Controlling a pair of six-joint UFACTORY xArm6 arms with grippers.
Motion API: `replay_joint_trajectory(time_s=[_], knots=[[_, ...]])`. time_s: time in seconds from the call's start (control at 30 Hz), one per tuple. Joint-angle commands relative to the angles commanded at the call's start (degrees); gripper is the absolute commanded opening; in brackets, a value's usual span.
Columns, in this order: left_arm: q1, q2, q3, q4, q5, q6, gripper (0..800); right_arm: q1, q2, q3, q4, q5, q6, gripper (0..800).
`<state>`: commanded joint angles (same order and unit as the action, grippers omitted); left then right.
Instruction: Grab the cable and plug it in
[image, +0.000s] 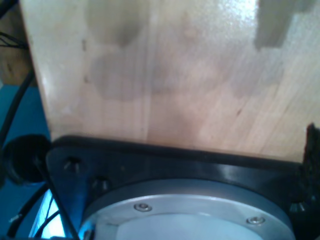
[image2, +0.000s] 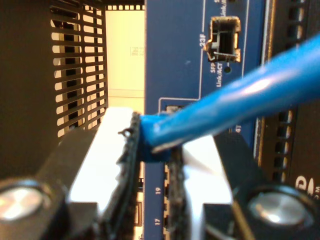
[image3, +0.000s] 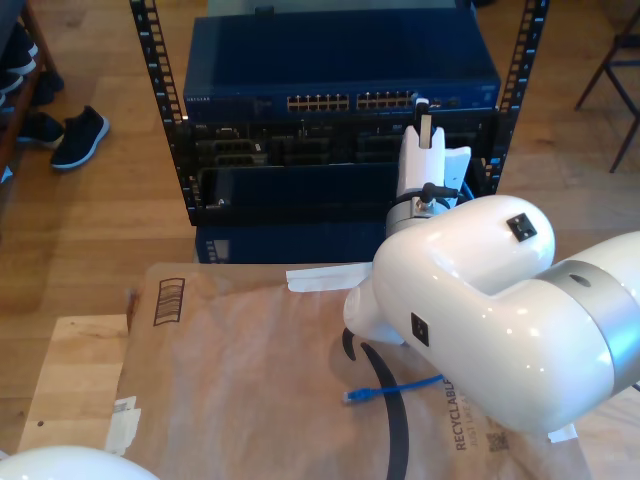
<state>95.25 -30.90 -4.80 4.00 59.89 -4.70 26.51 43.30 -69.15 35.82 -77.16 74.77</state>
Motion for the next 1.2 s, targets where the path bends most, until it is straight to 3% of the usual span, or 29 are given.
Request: replay_joint_trajectory(time_s=[1.2], knots=[[0.0,0.0,0.0,0.0,0.0,0.1,799,-0.5,2.3,-2.9,-1.0,0.1,0.0,0]])
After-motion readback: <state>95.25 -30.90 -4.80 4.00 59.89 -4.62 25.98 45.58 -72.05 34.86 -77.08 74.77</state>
